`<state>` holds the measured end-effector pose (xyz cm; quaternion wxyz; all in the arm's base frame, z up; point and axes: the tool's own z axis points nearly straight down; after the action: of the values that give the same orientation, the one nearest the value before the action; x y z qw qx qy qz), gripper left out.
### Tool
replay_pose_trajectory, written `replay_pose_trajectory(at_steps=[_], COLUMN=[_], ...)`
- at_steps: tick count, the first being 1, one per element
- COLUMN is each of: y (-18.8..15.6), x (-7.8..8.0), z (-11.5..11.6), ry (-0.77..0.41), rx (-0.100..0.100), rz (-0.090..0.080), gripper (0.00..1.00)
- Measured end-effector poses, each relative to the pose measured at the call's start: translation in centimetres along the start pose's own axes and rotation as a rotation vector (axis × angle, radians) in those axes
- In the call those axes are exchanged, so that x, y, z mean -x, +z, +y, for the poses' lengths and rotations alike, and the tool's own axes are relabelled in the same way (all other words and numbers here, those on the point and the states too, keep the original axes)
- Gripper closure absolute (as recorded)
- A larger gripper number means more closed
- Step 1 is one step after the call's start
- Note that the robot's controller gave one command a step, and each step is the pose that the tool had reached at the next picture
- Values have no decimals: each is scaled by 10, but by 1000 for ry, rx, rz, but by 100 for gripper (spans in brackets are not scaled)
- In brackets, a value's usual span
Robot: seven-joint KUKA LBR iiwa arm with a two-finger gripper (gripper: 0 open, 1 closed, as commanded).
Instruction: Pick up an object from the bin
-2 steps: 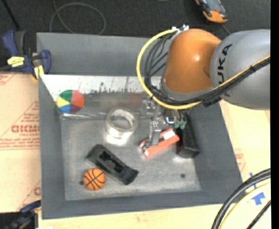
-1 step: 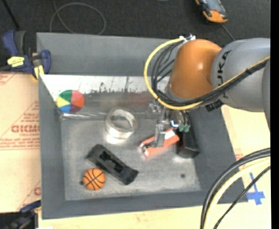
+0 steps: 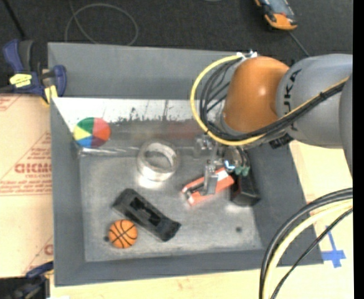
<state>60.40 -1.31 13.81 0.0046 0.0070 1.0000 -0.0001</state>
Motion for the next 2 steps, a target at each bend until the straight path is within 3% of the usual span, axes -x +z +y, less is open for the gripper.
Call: replay_pose_trajectory(at_steps=[1,2], y=[21,48], x=[-3,-17], z=[-7,-27], ry=[-215,-88], rx=[-1,7], rz=[7,-8], gripper=[0,100])
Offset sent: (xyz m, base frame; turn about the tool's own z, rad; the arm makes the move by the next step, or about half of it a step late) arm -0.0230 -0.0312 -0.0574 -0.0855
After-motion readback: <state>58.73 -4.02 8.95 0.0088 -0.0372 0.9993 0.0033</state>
